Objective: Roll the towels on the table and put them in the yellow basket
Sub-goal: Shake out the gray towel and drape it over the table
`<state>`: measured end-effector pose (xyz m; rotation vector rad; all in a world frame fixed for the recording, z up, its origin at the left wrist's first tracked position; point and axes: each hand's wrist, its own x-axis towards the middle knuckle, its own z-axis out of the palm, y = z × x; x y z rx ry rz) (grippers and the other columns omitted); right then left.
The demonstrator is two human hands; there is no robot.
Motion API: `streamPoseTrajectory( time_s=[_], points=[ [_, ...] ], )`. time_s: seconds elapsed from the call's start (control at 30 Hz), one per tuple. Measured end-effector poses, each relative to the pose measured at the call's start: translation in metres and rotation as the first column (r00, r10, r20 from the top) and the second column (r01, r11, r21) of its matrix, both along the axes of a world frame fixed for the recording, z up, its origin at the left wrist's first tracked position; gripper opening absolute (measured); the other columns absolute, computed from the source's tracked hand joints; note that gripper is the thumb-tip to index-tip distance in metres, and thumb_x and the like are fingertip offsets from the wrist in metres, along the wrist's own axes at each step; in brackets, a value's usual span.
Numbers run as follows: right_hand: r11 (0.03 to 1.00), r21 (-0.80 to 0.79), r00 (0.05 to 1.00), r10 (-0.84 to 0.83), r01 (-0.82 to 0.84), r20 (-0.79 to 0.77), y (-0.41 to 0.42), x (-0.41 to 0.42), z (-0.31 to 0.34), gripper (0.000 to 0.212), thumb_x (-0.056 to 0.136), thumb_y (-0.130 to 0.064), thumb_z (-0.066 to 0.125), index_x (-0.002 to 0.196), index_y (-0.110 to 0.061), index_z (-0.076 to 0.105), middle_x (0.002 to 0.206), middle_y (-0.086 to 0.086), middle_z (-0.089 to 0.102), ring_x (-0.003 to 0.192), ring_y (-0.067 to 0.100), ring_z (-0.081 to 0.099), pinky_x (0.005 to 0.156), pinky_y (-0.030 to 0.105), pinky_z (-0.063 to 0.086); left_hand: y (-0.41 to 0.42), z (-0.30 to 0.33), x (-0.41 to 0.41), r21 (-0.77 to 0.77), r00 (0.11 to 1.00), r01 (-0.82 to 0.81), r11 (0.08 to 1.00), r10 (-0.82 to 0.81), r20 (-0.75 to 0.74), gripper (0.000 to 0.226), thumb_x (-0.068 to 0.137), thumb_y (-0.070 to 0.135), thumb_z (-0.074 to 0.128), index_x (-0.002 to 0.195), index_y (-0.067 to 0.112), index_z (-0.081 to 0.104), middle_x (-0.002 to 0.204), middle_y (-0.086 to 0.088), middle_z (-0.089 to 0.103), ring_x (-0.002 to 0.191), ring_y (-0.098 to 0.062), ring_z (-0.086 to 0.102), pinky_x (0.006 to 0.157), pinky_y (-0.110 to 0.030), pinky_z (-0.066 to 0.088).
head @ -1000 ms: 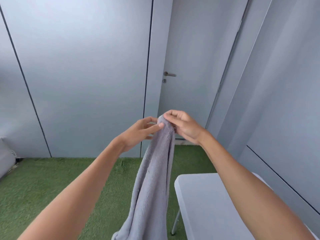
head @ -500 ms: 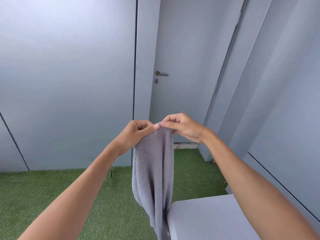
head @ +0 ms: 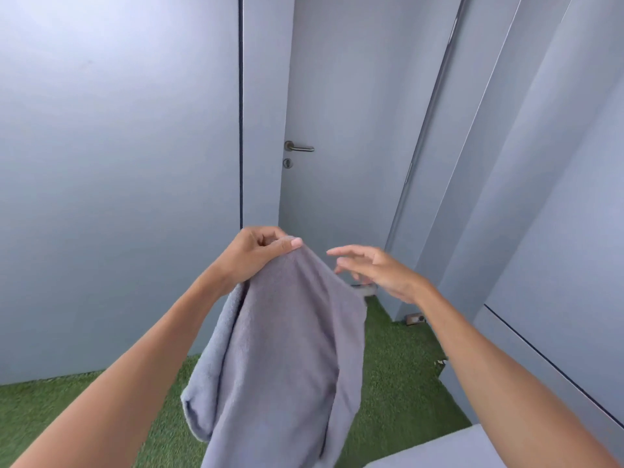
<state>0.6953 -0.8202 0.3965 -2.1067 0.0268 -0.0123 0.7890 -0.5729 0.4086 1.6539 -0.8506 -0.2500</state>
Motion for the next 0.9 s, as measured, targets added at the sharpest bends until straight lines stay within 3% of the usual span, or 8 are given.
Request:
streamPoseTrajectory(
  time_s=[0.13, 0.2, 0.3, 0.4, 0.57, 0.67, 0.77, 0.9],
  points=[
    [0.977, 0.175, 0.992, 0.124, -0.121, -0.009, 0.021, 0.038, -0.015, 0.025, 0.095, -0.030, 0.059, 0.113, -0.013, 0.062, 0.118, 0.001, 0.064, 0.118, 0.019, 0.056, 0.106, 0.049, 0.042, -0.025, -0.002, 0.020, 0.079, 0.990, 0.112, 0.991, -0.118, 0.077, 0.029, 0.082, 0.033, 0.074, 0.074, 0.006, 0.068, 0.065, -0.007, 0.045, 0.063, -0.020, 0.032, 0.053, -0.026, 0.022],
    [0.945, 0.293, 0.987, 0.160, -0.149, -0.015, 0.020, 0.054, -0.016, 0.030, 0.095, -0.025, 0.060, 0.119, -0.008, 0.056, 0.127, 0.003, 0.061, 0.125, 0.019, 0.053, 0.107, 0.050, 0.040, -0.023, -0.009, 0.035, 0.084, 0.991, 0.110, 0.990, -0.116, 0.063, 0.028, 0.081, 0.034, 0.074, 0.074, 0.007, 0.069, 0.066, -0.006, 0.046, 0.064, -0.020, 0.032, 0.054, -0.027, 0.022],
    [0.898, 0.368, 0.958, 0.281, -0.242, -0.054, 0.025, 0.073, -0.017, 0.038, 0.097, -0.019, 0.057, 0.130, -0.004, 0.050, 0.129, 0.014, 0.059, 0.121, 0.028, 0.055, 0.104, 0.042, 0.044, -0.016, -0.010, 0.055, 0.085, 0.995, 0.096, 0.992, -0.098, 0.027, 0.032, 0.079, 0.040, 0.075, 0.078, 0.009, 0.071, 0.070, -0.011, 0.052, 0.068, -0.020, 0.039, 0.062, -0.032, 0.028],
    [0.877, 0.408, 0.952, 0.302, -0.254, -0.056, 0.031, 0.093, -0.016, 0.025, 0.096, -0.014, 0.055, 0.114, 0.004, 0.056, 0.105, 0.012, 0.063, 0.101, 0.023, 0.060, 0.092, 0.035, 0.050, -0.012, -0.006, 0.073, 0.091, 0.994, 0.101, 0.991, -0.104, 0.020, 0.027, 0.079, 0.036, 0.076, 0.080, 0.009, 0.072, 0.075, -0.012, 0.061, 0.071, -0.017, 0.047, 0.066, -0.031, 0.035],
    [0.907, 0.410, 0.995, 0.087, -0.101, 0.055, 0.001, 0.111, -0.009, 0.012, 0.095, -0.016, 0.056, 0.099, -0.006, 0.062, 0.085, 0.001, 0.063, 0.078, 0.011, 0.057, 0.075, 0.023, 0.047, 0.012, -0.023, 0.102, 0.164, 0.999, 0.025, 0.986, -0.020, -0.036, 0.041, 0.077, 0.053, 0.073, 0.081, 0.012, 0.071, 0.076, -0.015, 0.054, 0.074, -0.020, 0.044, 0.073, -0.036, 0.031],
    [0.922, 0.383, 0.987, -0.103, 0.050, 0.121, -0.027, 0.119, -0.013, 0.016, 0.091, -0.021, 0.060, 0.098, -0.008, 0.066, 0.085, 0.002, 0.063, 0.077, 0.009, 0.056, 0.071, 0.024, 0.044, 0.024, -0.034, 0.112, 0.198, 0.997, 0.010, 0.980, 0.004, -0.074, 0.039, 0.079, 0.052, 0.071, 0.082, 0.013, 0.072, 0.090, -0.026, 0.063, 0.080, -0.019, 0.057, 0.081, -0.034, 0.041],
    [0.936, 0.300, 0.954, -0.243, 0.183, 0.177, -0.039, 0.123, -0.023, 0.012, 0.093, -0.023, 0.060, 0.094, -0.016, 0.070, 0.084, -0.001, 0.067, 0.076, 0.008, 0.059, 0.074, 0.032, 0.047, 0.021, -0.032, 0.115, 0.193, 0.998, -0.013, 0.981, 0.024, -0.053, 0.041, 0.078, 0.054, 0.071, 0.079, 0.013, 0.071, 0.079, -0.023, 0.058, 0.076, -0.019, 0.053, 0.076, -0.032, 0.038],
    [0.949, 0.290, 0.991, 0.130, -0.125, 0.002, -0.002, 0.127, -0.030, 0.033, 0.094, -0.030, 0.059, 0.125, -0.023, 0.060, 0.123, 0.000, 0.064, 0.118, 0.018, 0.058, 0.100, 0.041, 0.047, -0.010, -0.014, 0.109, 0.138, 0.999, 0.043, 0.989, -0.046, 0.018, 0.034, 0.081, 0.044, 0.072, 0.076, 0.010, 0.070, 0.068, -0.014, 0.049, 0.066, -0.021, 0.037, 0.062, -0.033, 0.028]
  ],
)
